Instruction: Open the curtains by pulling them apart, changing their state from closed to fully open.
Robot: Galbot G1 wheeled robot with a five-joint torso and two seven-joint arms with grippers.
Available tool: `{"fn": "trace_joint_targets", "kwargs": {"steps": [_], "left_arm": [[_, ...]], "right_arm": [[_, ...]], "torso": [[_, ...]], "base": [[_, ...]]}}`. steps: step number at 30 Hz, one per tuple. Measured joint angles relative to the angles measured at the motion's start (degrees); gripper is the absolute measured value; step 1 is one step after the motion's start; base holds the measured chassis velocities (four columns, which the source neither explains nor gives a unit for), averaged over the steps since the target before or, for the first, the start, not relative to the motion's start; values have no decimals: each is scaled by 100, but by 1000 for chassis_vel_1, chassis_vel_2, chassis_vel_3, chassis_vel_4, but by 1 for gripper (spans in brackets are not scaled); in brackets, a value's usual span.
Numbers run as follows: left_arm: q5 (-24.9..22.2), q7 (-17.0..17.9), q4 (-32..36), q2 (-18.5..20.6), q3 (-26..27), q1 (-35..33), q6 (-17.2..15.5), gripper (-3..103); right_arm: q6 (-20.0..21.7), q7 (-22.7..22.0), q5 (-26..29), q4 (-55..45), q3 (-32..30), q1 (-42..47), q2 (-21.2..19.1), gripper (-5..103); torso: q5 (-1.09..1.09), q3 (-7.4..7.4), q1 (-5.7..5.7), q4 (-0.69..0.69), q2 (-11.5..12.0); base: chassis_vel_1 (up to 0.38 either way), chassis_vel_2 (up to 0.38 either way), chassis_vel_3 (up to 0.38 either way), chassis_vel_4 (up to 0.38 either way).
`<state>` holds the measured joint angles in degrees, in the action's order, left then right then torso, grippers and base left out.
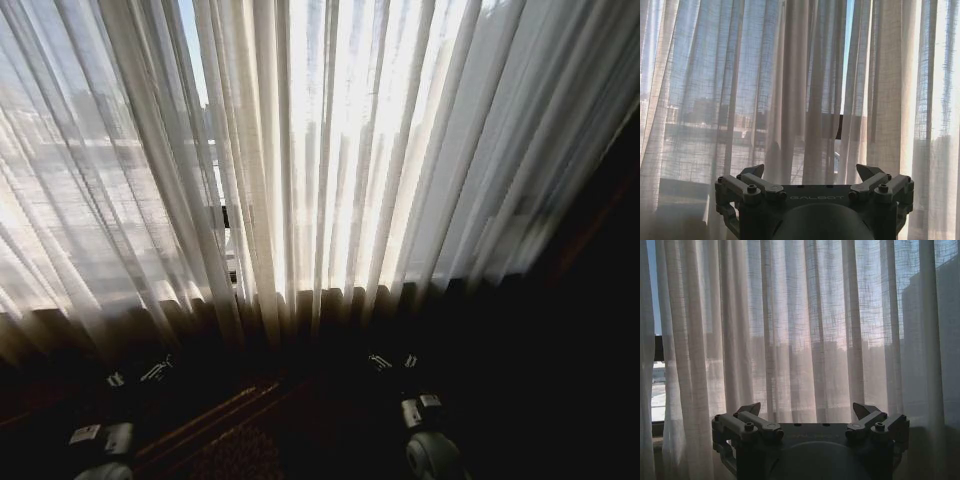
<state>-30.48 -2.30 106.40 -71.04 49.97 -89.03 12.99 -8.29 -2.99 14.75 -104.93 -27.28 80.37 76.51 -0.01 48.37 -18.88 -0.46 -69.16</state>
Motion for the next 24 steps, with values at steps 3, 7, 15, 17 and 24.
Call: {"fn": "trace_joint_targets", "kwargs": {"steps": [3,7,15,17,24], "left_arm": [[0,0,0,0,0,0,0,100],[0,0,0,0,0,0,0,100],[0,0,0,0,0,-1,0,100],[0,0,0,0,0,0,0,100],[0,0,0,0,0,0,0,100]], "right_arm": [[-23,57,-11,40,-10,0,-8,100],[-36,88,-18,62,-18,2,-30,100],[-37,97,-27,77,-11,-8,-39,100],[-38,106,-35,82,-2,-8,-37,100],[-68,157,-45,94,5,-8,-37,100]], "torso": [[0,0,0,0,0],[0,0,1,0,0],[0,0,1,0,0],[0,0,1,0,0],[-1,-1,1,0,0]], "base": [[0,0,0,0],[0,0,0,0],[-83,78,74,-59],[-140,139,114,-146],[-201,238,190,-218]]}}
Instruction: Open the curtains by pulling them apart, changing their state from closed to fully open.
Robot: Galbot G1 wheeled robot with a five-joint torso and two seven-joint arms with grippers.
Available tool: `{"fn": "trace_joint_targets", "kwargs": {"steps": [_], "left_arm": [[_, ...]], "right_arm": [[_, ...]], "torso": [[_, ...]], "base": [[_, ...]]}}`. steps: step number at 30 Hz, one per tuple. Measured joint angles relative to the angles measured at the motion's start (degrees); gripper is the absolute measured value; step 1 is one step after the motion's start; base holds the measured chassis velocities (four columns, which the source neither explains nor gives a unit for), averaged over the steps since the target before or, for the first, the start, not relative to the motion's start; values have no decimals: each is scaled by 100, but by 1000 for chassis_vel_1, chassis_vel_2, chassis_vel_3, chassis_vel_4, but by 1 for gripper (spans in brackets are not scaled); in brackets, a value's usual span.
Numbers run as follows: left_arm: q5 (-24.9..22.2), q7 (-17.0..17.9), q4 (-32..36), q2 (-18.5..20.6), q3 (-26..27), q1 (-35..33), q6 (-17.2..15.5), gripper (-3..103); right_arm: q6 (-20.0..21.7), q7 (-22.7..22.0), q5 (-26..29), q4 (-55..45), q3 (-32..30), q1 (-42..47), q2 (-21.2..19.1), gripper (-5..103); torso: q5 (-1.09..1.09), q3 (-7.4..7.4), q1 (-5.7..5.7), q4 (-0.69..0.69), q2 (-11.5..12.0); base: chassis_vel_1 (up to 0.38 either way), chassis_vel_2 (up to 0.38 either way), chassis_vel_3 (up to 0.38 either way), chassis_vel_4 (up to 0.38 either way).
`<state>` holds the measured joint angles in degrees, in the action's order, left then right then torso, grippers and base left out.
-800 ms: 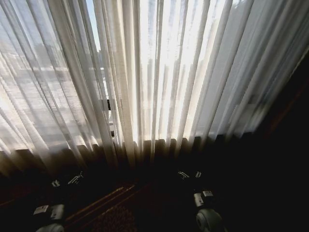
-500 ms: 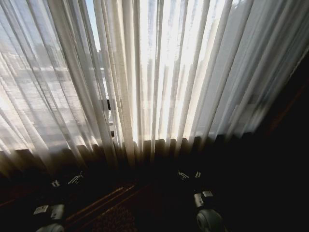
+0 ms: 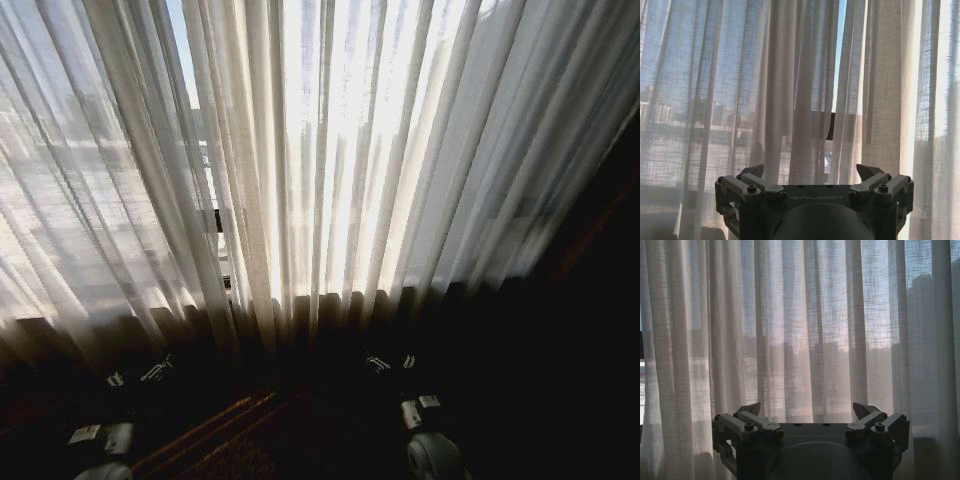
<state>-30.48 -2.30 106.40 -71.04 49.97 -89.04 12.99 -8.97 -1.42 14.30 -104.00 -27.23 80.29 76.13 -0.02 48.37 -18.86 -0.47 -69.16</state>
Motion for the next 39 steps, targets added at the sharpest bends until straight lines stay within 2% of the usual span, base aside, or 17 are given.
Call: {"fn": "trace_joint_targets", "kwargs": {"steps": [11,16,19,26,31,39], "left_arm": [[0,-1,0,0,-1,2,0,100],[0,-1,0,0,-1,0,0,100],[0,-1,0,0,0,0,0,100],[0,0,0,1,0,2,0,100],[0,0,0,1,0,4,0,100],[0,0,0,0,0,-3,0,100]], "right_arm": [[-63,56,-8,59,-12,3,-12,100],[-75,61,10,57,0,-1,-3,100],[-87,79,21,57,1,1,0,100],[-286,185,132,137,21,-50,12,100],[-334,158,179,175,19,-129,8,100],[-346,123,-28,429,58,-257,3,100]], "torso": [[5,2,-7,-1,3],[-4,0,1,2,0],[4,0,0,1,0],[-1,1,-3,0,1],[2,4,-12,0,4],[0,-4,10,1,-6]], "base": [[-270,411,287,-441],[-187,488,254,-458],[-138,496,130,-471],[-252,420,213,-444],[-172,183,136,-163],[-8,-24,13,38]]}}
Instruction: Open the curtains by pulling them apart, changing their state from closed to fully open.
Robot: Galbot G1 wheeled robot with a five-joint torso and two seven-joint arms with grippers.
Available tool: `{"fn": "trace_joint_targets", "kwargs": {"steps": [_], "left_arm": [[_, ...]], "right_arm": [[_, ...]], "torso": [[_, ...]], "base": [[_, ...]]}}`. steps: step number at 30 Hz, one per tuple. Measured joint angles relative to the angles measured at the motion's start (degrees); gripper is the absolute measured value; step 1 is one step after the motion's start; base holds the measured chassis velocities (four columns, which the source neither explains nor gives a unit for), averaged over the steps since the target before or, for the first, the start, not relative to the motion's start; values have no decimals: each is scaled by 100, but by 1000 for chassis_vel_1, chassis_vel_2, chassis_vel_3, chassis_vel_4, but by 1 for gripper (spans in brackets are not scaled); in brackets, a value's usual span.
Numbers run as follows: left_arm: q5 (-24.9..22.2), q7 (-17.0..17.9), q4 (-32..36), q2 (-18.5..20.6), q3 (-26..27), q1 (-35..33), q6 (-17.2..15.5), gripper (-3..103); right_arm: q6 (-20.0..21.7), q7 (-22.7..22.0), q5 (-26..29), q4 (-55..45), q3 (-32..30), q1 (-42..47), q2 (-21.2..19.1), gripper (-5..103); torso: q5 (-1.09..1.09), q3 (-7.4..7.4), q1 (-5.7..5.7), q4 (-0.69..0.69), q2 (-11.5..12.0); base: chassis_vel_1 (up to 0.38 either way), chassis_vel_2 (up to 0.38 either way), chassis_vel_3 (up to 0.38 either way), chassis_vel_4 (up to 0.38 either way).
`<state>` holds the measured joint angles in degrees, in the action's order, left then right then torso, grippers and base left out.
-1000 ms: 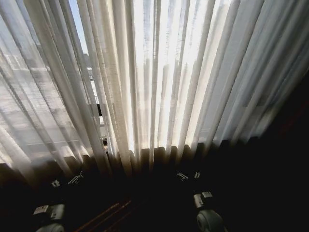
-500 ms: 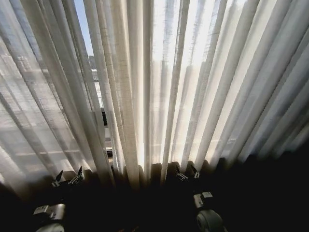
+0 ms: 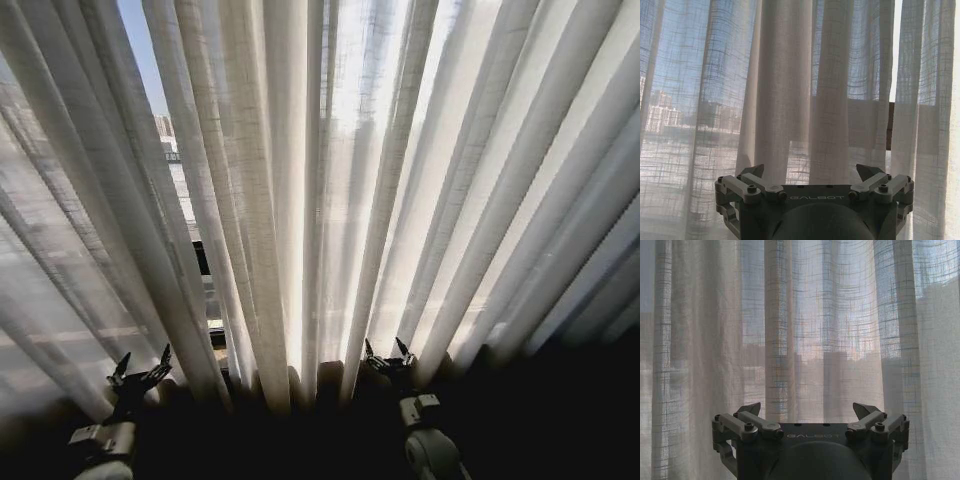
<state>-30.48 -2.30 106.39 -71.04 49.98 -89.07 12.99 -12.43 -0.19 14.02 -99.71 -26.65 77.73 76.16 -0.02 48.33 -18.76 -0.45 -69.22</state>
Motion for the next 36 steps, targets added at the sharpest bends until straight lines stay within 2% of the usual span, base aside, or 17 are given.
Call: {"fn": "trace_joint_targets", "kwargs": {"steps": [6,11,16,21,27,36], "left_arm": [[0,0,0,0,0,2,0,100],[0,0,0,0,-1,4,0,100],[0,-1,1,0,-2,6,0,100],[-1,1,0,0,-1,3,0,100],[-1,1,0,0,0,2,0,100],[0,1,0,0,-1,4,0,100]], "right_arm": [[122,-9,-6,171,117,-194,-21,100],[104,-254,51,539,245,-557,-89,100],[85,-300,-41,726,319,-720,-160,100],[70,-262,-352,479,524,-472,-314,100],[-78,-205,-429,330,745,-271,-401,100],[-205,-137,-277,816,952,-815,-242,100]], "torso": [[0,4,-7,-1,5],[2,6,-14,-1,8],[2,7,-19,-2,10],[-3,3,-9,-1,6],[0,3,-7,-2,5],[0,4,-11,0,6]], "base": [[-50,-34,37,34],[-215,40,205,-52],[-150,30,175,-36],[-32,5,28,-5],[0,0,0,0],[0,0,0,0]]}}
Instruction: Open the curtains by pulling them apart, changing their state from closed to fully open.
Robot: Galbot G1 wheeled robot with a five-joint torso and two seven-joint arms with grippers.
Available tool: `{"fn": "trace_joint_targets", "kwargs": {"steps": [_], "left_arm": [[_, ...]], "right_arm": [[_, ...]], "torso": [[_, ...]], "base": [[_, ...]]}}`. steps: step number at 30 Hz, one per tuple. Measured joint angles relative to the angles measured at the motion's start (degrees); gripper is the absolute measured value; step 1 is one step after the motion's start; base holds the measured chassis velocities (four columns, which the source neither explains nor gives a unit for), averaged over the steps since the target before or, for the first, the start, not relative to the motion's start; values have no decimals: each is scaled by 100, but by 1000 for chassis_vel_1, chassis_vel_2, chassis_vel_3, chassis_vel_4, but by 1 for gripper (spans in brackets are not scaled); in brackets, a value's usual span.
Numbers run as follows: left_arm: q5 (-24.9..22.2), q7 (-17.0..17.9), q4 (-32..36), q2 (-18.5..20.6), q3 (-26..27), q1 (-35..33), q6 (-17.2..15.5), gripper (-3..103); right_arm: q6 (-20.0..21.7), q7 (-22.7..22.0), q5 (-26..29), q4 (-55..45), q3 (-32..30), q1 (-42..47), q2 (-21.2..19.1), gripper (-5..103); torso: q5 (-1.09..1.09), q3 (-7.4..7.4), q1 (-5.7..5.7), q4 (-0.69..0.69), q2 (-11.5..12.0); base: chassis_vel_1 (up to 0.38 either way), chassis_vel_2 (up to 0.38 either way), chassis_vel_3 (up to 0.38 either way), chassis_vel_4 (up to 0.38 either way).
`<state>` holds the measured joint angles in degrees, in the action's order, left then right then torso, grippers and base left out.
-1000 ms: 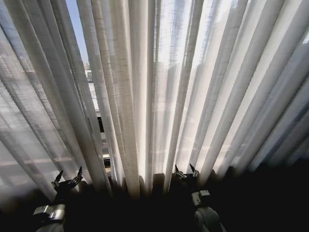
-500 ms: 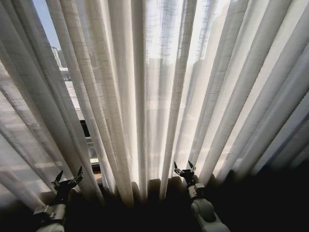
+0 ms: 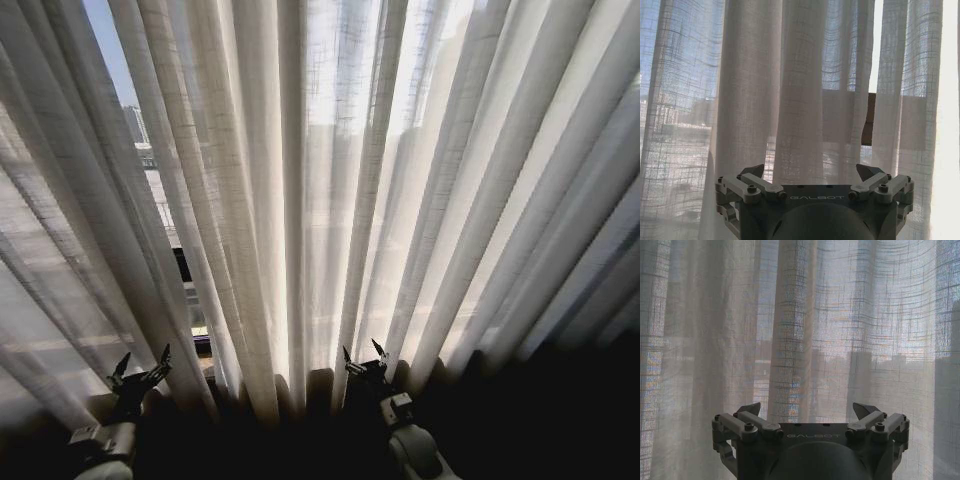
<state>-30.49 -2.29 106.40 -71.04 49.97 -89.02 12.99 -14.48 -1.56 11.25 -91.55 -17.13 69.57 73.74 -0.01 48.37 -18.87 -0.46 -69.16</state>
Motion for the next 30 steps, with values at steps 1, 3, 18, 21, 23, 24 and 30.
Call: {"fn": "trace_joint_targets", "kwargs": {"steps": [1,3,18,21,23,24,30], "left_arm": [[0,0,0,0,1,-1,0,100],[0,0,0,0,0,-1,0,100],[0,0,0,0,0,0,0,100],[0,0,0,0,0,0,0,100],[0,0,0,0,0,-1,0,100],[0,0,0,0,0,-1,0,100],[0,-1,0,0,0,0,0,100]], "right_arm": [[1,-3,36,144,4,-126,20,100],[52,-13,133,344,69,-350,42,100],[297,-232,229,1150,472,-1351,311,96],[279,-215,228,1149,468,-1330,290,91],[270,-212,225,1114,464,-1293,270,80],[267,-212,225,1089,461,-1280,264,75],[251,-206,201,1032,456,-1226,256,59]], "torso": [[0,0,0,0,0],[0,0,0,-1,0],[0,1,-1,-1,1],[0,0,-1,-1,0],[0,0,0,-1,0],[0,0,0,-1,0],[0,0,-1,-1,0]], "base": [[0,0,0,0],[0,0,0,0],[0,0,0,0],[0,0,0,0],[0,0,0,0],[0,0,0,0],[0,0,0,0]]}}
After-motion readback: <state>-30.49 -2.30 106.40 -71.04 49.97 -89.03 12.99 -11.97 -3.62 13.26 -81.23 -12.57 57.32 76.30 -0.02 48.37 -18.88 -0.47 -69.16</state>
